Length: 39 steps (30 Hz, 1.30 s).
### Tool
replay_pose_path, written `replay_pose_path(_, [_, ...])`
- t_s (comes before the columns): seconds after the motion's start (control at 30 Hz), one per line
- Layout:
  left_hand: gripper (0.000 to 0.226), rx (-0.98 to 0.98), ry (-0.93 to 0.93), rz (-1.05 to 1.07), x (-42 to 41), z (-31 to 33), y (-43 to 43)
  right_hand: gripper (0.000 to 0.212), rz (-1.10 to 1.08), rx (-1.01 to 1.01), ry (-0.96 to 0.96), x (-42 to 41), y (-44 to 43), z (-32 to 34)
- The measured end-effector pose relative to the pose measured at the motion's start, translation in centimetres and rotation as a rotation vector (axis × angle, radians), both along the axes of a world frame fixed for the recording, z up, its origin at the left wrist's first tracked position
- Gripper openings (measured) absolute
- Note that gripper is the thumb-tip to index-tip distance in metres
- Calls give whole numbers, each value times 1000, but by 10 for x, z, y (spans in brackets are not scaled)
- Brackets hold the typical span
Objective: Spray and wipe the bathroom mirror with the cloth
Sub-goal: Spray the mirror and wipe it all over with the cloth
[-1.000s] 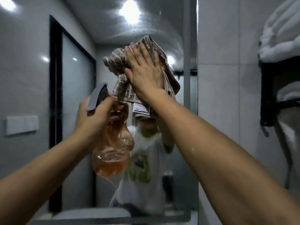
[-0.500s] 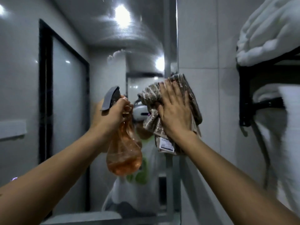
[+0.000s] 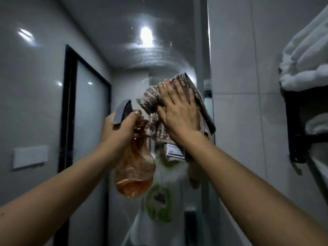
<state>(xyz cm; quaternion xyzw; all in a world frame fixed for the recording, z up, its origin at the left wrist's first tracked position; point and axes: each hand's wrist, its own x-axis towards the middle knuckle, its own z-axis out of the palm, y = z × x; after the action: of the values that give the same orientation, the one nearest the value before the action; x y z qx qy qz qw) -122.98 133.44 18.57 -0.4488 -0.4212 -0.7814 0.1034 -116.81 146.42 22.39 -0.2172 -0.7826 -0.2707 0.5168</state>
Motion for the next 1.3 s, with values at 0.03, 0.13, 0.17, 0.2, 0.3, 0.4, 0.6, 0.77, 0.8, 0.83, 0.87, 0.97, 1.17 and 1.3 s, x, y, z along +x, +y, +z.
replay_pose_path(0.03, [19,-10,1,5,1,2,0,62,-2,3,11,3,4,4])
replay_pose_path(0.13, [15,-23,-33,24,-3,9,-1,63,75,-69,96,4,4,3])
replay_pose_path(0.17, [13,-20,-49,-4,-6,11,-2,63,97,-112,143,3,3,-2])
replay_pose_path(0.2, [12,-17,-50,-53,-8,14,-1,63,90,-148,185,4,4,-6])
replay_pose_path(0.3, [13,-59,-79,-174,-15,17,6,62,52,-233,261,12,10,-11])
replay_pose_path(0.4, [17,-71,-73,-188,-25,27,1,58,66,-227,258,7,5,1])
replay_pose_path(0.6, [13,-4,-124,-245,-63,59,-35,64,8,-87,128,-44,-40,53])
replay_pose_path(0.77, [13,89,-60,-72,-95,78,-77,62,50,106,-32,-100,-81,100])
replay_pose_path(0.8, [14,87,-35,-67,-98,80,-84,60,46,123,-63,-103,-83,103])
replay_pose_path(0.83, [14,72,-15,-62,-100,82,-89,58,42,133,-84,-104,-83,105])
replay_pose_path(0.87, [14,56,-3,-61,-103,84,-92,56,40,141,-99,-104,-82,105])
replay_pose_path(0.97, [13,19,23,-59,-100,91,-92,54,64,159,-102,-98,-76,114])
replay_pose_path(1.17, [14,-44,12,-61,-67,101,-60,52,56,-6,77,-25,-14,129])
replay_pose_path(1.3, [18,-100,-32,-203,-21,86,-34,53,70,-120,140,17,15,93])
